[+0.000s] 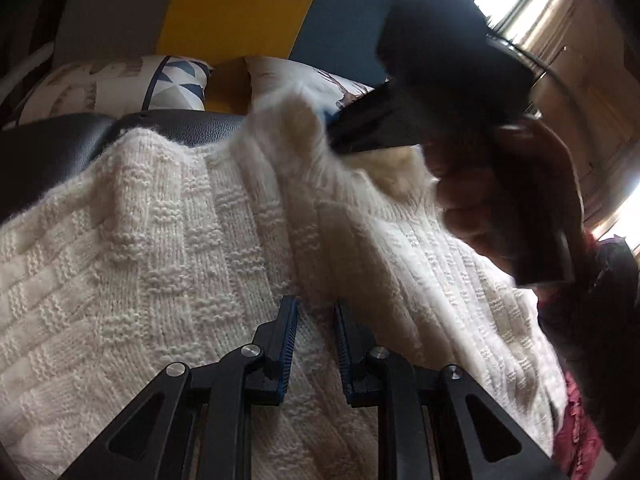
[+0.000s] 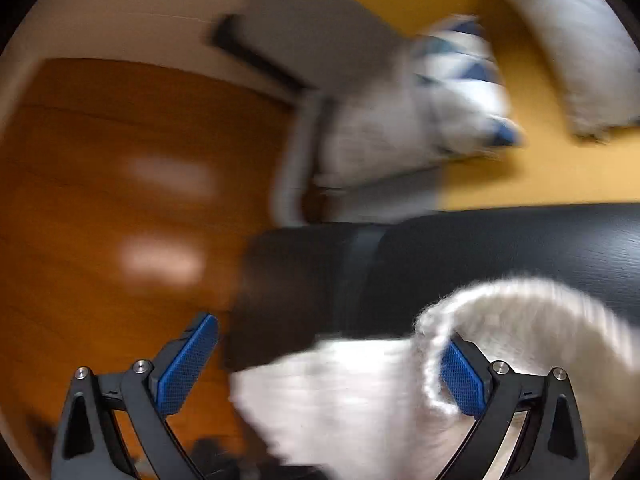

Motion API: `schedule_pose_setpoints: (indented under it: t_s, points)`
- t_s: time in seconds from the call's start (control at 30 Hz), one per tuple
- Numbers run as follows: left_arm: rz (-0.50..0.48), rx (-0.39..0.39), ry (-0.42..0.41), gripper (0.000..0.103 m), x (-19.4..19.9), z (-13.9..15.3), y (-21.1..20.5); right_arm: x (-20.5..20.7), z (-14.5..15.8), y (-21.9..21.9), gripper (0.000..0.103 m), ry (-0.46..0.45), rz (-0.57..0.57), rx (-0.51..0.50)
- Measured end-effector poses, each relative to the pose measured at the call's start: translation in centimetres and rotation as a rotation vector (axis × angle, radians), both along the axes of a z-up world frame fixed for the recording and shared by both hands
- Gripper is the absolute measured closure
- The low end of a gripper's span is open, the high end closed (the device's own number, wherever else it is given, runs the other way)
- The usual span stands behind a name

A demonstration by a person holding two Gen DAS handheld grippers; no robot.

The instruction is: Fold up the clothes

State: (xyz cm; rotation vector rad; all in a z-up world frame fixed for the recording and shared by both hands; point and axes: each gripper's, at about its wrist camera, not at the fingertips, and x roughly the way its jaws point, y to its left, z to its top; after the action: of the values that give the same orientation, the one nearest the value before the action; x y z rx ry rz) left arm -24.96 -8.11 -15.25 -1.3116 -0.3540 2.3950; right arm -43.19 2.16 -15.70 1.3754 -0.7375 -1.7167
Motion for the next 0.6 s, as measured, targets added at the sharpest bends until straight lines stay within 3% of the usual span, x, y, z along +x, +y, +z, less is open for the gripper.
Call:
schedule_pose_setpoints:
  t_s: [0.1, 0.2, 0.37, 0.47, 0.6]
  points:
    - [0.003, -0.017, -0.013, 0.085, -0.1, 0.3, 0.2, 0.2, 0.4, 0.0, 0.000, 0.018, 0.010, 0.017]
    - [0.007, 0.032, -0.040, 0.085, -0.7, 1.3, -0.4, 1.2, 1.8, 1.5, 0.000, 0.045, -0.005, 0.016]
    - [0.026, 0.084, 0.019, 0.085, -2.9, 4.0, -0.9, 3.0, 3.2, 6.1, 0.000, 0.071, -0.059, 0.018]
    - [0.027, 0.069, 0.013, 0.085, -5.4, 4.0, 0.0, 4.2, 2.9, 9.5, 0.000, 0.057, -0.099, 0.043]
    - [0.073, 0.018, -0.024, 0.085, -8.6, 2.5, 0.7, 4.9, 0.7, 12.5, 0.000, 0.012, -0.149, 0.149]
